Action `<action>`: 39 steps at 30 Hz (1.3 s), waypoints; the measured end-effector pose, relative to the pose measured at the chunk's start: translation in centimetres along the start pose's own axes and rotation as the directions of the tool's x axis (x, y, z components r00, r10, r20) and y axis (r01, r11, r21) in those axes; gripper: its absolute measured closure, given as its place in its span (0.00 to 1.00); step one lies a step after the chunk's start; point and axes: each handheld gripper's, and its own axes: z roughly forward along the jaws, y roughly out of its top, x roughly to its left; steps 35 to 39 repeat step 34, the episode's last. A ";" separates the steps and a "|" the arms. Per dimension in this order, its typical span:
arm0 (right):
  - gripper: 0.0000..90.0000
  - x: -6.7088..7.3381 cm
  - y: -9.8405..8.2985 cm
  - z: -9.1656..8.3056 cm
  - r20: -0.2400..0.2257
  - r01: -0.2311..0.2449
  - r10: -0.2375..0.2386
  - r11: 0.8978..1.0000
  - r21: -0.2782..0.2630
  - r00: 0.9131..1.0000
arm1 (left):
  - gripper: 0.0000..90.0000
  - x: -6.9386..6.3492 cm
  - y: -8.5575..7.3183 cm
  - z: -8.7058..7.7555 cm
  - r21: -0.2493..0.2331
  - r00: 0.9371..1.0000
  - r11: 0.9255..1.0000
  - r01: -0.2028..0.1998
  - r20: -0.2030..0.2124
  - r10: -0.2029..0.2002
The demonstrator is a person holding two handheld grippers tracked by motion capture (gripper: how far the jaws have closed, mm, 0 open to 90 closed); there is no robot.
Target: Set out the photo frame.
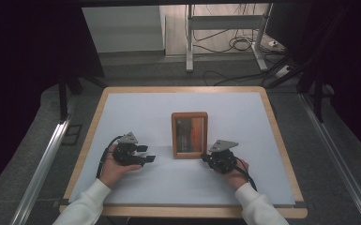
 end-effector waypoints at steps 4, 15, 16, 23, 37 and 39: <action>0.98 -0.1 -0.4 -1.6 0.006 -0.007 0.007 1.000 -0.022 1.000 | 0.42 -0.1 0.0 -0.2 -0.004 1.000 1.000 -0.001 -0.002 0.001; 0.54 -1.8 -3.5 -5.6 0.079 -0.096 0.098 0.995 -0.025 0.992 | 0.41 -0.7 0.1 -0.3 -0.005 1.000 1.000 -0.019 -0.008 0.019; 0.49 -1.8 -3.8 -6.0 0.088 -0.103 0.104 0.994 -0.025 0.991 | 0.41 -0.8 0.1 -0.3 -0.004 1.000 1.000 -0.022 -0.013 0.022; 0.31 -2.5 -5.8 -8.2 0.131 -0.168 0.172 0.985 -0.047 0.976 | 0.40 -1.7 -0.4 -0.8 0.008 0.998 0.999 -0.051 -0.045 0.051; 0.25 -3.0 -6.4 -8.2 0.156 -0.181 0.185 0.983 -0.039 0.970 | 0.39 -1.8 -0.7 -1.0 0.006 0.998 0.999 -0.049 -0.049 0.049; 0.25 -3.0 -6.4 -8.2 0.156 -0.181 0.185 0.983 -0.039 0.970 | 0.39 -1.8 -0.7 -1.0 0.006 0.998 0.999 -0.049 -0.049 0.049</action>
